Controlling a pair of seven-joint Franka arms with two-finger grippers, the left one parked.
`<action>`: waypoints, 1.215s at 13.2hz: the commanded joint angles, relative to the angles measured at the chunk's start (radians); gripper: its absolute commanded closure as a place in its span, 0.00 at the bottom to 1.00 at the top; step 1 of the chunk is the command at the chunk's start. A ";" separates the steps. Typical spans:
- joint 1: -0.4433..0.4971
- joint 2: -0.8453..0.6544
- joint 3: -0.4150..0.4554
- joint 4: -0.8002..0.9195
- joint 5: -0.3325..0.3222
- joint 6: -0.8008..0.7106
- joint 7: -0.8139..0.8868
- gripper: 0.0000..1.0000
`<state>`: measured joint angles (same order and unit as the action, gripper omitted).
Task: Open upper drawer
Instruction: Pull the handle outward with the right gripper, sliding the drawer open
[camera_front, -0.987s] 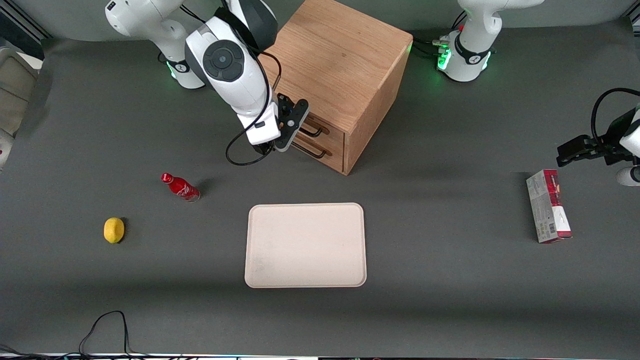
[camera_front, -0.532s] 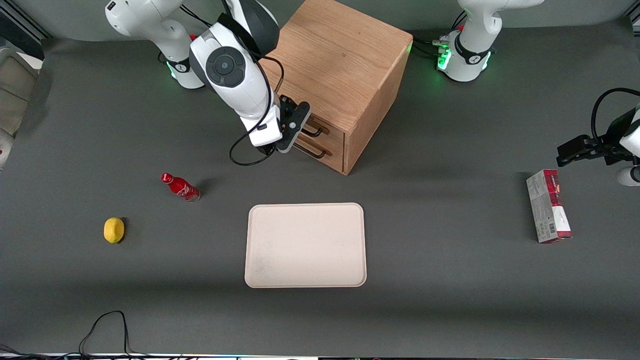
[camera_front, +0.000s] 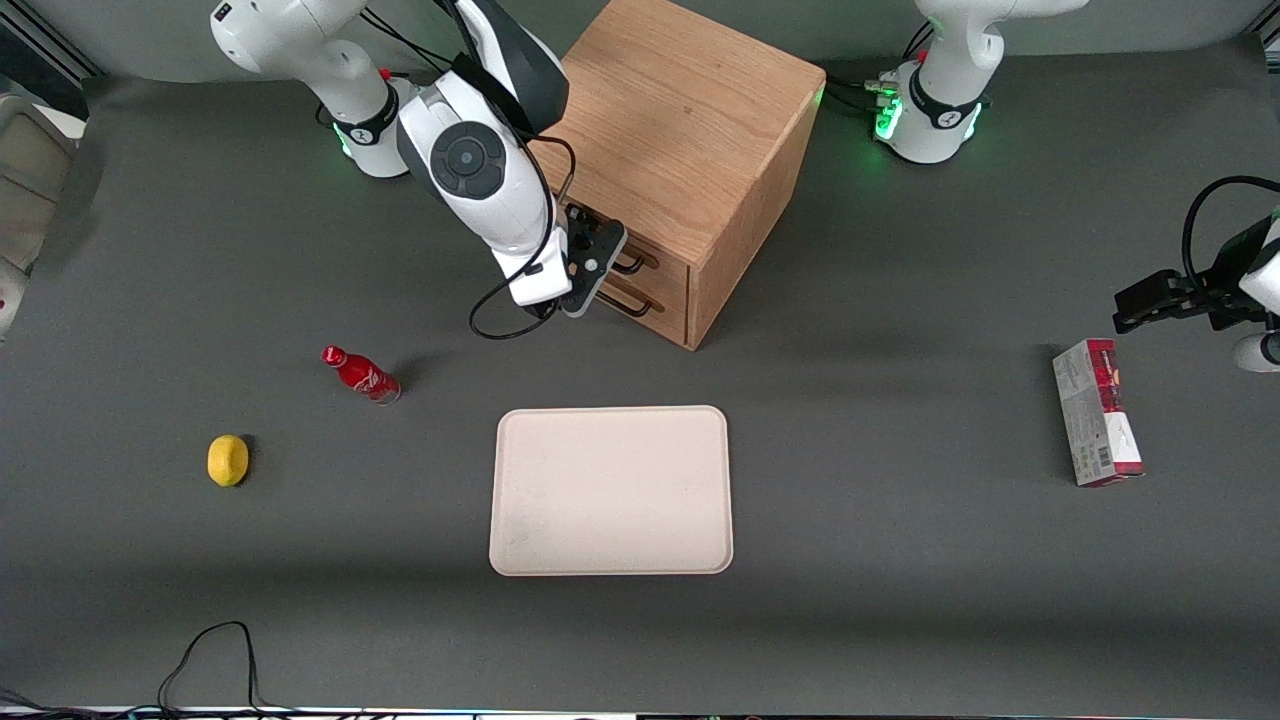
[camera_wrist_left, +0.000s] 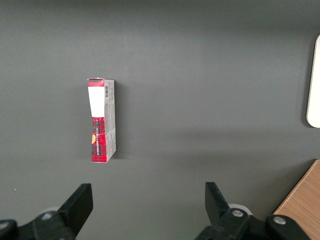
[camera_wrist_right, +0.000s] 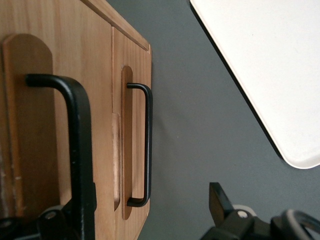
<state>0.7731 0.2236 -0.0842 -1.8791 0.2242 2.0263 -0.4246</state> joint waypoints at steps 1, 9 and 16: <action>0.008 -0.001 -0.012 0.005 0.023 0.014 -0.031 0.00; -0.027 0.028 -0.026 0.072 -0.011 -0.001 -0.083 0.00; -0.083 0.074 -0.029 0.124 -0.012 -0.014 -0.105 0.00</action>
<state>0.7042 0.2601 -0.1112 -1.8138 0.2206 2.0281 -0.5118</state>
